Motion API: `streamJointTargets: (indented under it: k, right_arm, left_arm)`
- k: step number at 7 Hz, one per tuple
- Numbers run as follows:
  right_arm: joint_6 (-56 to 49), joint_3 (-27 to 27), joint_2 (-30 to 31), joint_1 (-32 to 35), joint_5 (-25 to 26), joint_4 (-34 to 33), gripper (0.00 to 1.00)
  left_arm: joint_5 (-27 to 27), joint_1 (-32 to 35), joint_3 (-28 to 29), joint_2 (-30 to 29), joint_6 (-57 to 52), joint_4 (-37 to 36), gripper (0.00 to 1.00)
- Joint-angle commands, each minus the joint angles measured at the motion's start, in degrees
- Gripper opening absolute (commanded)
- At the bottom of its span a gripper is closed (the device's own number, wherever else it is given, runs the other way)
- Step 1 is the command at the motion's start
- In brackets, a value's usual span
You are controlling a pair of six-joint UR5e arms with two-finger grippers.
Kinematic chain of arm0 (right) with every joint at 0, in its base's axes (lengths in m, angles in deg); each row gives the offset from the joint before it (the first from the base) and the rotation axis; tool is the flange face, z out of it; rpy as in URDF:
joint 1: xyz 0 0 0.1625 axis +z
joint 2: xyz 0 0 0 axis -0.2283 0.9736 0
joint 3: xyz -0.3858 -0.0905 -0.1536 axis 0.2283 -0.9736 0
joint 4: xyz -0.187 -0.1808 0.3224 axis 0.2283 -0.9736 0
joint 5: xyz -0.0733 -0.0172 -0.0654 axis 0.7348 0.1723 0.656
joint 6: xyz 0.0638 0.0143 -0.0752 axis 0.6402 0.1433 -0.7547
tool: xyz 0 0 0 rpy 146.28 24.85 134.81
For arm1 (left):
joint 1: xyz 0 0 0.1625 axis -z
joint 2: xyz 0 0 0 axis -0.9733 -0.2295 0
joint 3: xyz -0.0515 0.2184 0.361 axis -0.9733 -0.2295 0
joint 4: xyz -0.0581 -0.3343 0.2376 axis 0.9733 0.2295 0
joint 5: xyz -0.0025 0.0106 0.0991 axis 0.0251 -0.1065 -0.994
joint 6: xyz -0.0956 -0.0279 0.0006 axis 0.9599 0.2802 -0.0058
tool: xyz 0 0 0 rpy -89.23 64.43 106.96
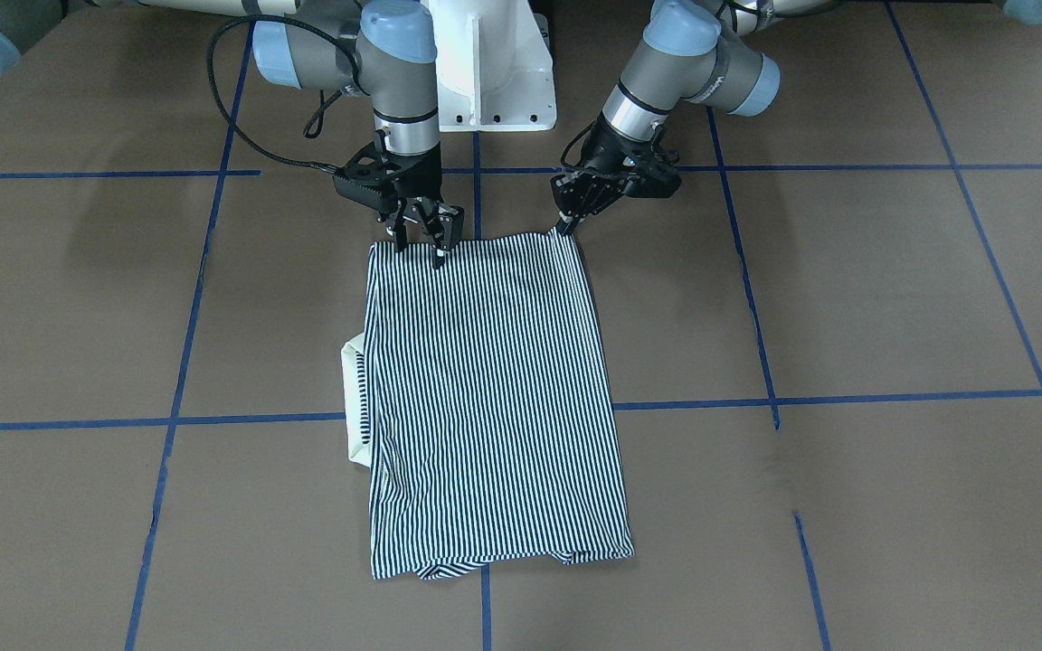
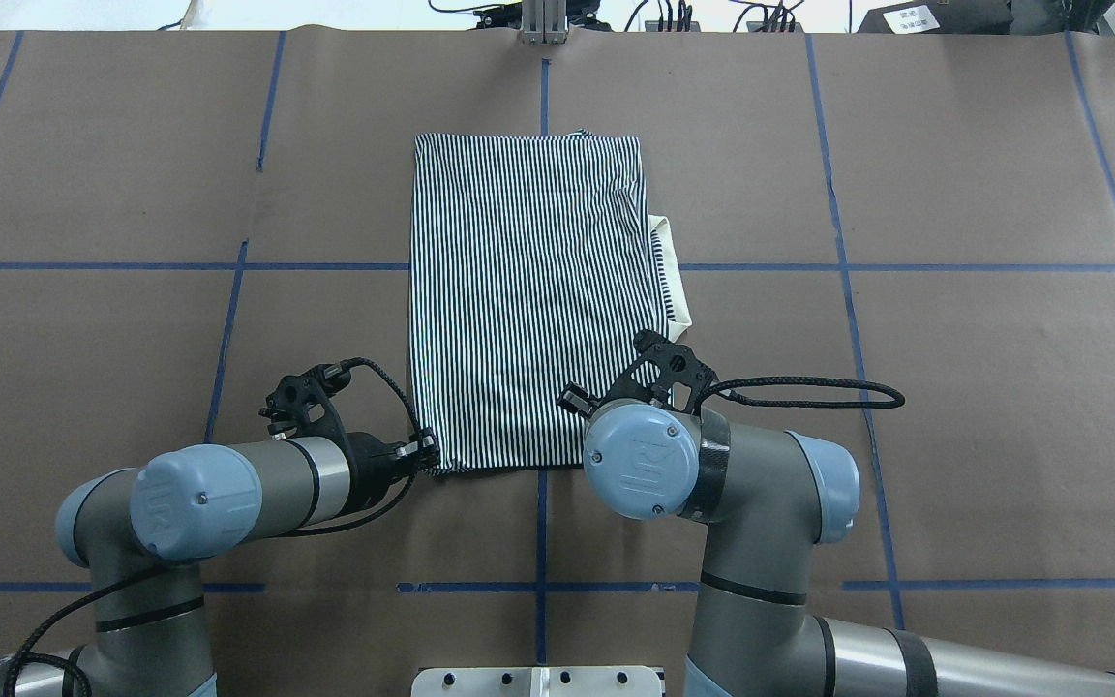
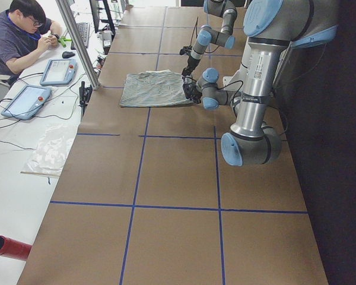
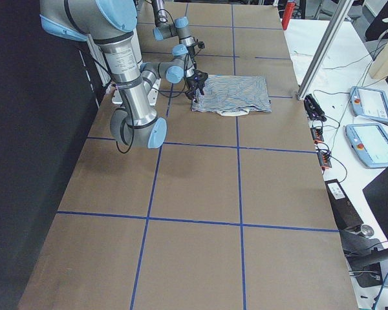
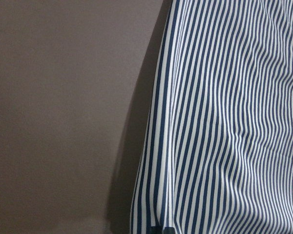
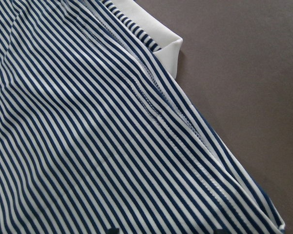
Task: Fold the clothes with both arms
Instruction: 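Lower the right gripper to the near shirt edge while the left holds its corner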
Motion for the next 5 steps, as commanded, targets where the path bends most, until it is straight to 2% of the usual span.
streamJointTargets:
  k: [1,5]
  right_arm:
    - [-0.04,-0.19,0.54,-0.61,-0.48,-0.39,0.71]
    - [-0.04,-1.59,0.2,-0.88,-0.39,-1.97,0.71]
  left_arm:
    - [0.0,0.0,0.0,0.0,0.06,0.0,0.0]
    - [0.0,0.0,-0.09,0.0,0.06,0.0,0.0]
